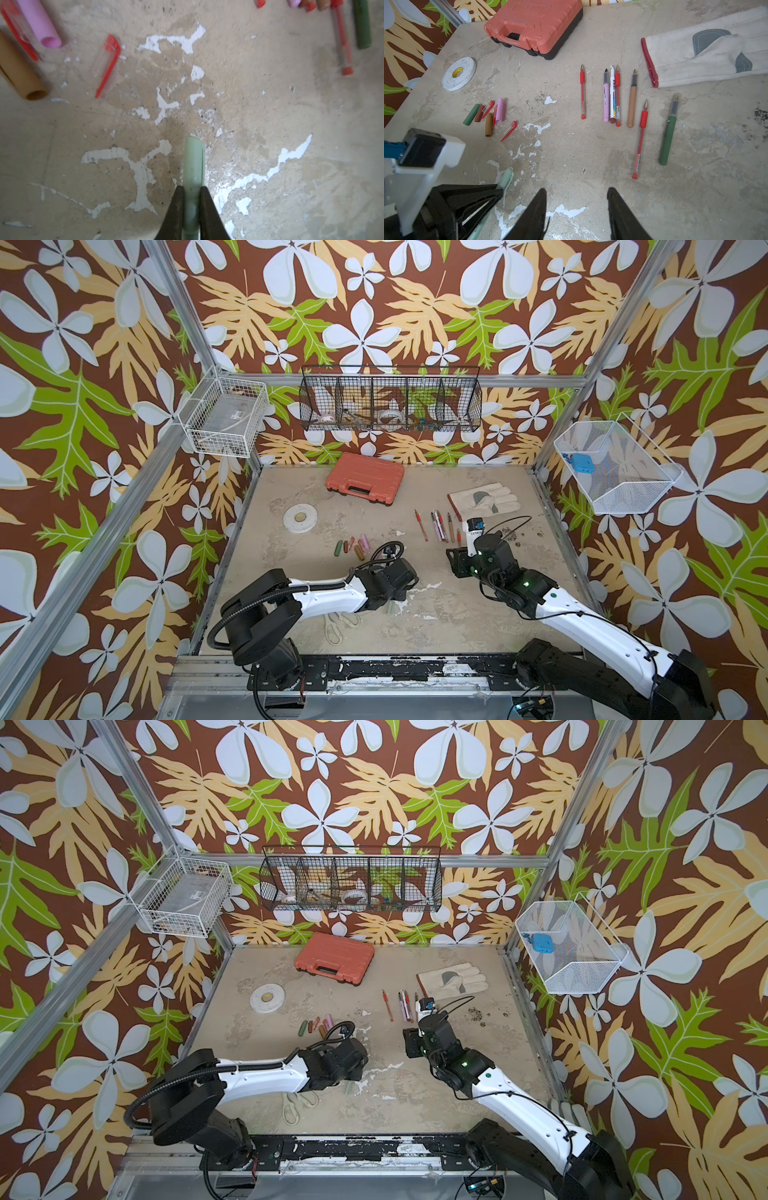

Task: Open the pen caps
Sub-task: 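Lift the pale green pen upright with the left gripper while the right gripper approaches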

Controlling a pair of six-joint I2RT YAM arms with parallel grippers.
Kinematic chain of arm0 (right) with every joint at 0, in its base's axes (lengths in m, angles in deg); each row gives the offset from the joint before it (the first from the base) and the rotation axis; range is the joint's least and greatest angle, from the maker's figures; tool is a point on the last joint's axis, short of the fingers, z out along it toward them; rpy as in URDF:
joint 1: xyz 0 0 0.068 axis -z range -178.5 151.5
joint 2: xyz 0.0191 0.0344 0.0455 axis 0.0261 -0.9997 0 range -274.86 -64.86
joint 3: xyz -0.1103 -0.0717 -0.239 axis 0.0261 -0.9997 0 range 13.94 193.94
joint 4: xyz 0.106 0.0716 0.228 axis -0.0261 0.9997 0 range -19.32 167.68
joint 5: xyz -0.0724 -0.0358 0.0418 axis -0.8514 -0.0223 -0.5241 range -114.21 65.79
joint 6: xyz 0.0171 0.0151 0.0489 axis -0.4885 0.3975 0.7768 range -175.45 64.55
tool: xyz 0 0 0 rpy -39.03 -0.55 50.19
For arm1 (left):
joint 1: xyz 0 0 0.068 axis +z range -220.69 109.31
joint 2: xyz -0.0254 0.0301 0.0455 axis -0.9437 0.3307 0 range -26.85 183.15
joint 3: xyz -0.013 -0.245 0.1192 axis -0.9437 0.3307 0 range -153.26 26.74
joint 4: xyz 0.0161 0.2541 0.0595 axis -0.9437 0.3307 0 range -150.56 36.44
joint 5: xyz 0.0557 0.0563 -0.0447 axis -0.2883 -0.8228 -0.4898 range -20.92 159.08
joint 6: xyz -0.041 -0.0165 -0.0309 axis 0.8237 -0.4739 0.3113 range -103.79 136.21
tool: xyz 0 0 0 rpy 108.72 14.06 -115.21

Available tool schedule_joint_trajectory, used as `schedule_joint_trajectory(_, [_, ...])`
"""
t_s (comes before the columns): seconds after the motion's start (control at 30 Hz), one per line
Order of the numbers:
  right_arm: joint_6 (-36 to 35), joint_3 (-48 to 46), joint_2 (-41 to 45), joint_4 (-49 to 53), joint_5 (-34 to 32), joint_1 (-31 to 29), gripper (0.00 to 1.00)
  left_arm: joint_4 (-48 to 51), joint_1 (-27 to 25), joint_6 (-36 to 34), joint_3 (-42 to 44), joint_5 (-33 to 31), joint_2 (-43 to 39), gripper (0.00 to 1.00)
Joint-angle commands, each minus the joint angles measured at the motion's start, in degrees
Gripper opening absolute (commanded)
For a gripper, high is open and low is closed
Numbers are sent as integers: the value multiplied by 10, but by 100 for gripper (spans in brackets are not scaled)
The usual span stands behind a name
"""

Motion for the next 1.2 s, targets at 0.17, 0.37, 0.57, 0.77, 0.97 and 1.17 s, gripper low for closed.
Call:
schedule_joint_trajectory(0.17, [-17, 1, 13, -45, 56, 0, 48, -48, 88, -61, -13, 57, -103, 9])
schedule_joint_trajectory(0.37, [-32, -2, 18, -113, 197, -1, 49, -134, 189, -46, -3, 161, -159, 9])
schedule_joint_trajectory(0.57, [-53, 5, -27, -185, 345, 0, 48, -264, 201, -50, 28, 193, -200, 8])
schedule_joint_trajectory(0.77, [-74, 25, -81, -226, 407, 1, 48, -386, 205, -41, 82, 219, -209, 7])
schedule_joint_trajectory(0.97, [-77, 3, -115, -282, 435, 13, 47, -428, 207, -54, 117, 227, -183, 6])
schedule_joint_trajectory(1.17, [-59, -42, -108, -339, 443, 34, 46, -465, 209, -53, 138, 268, -173, 6])
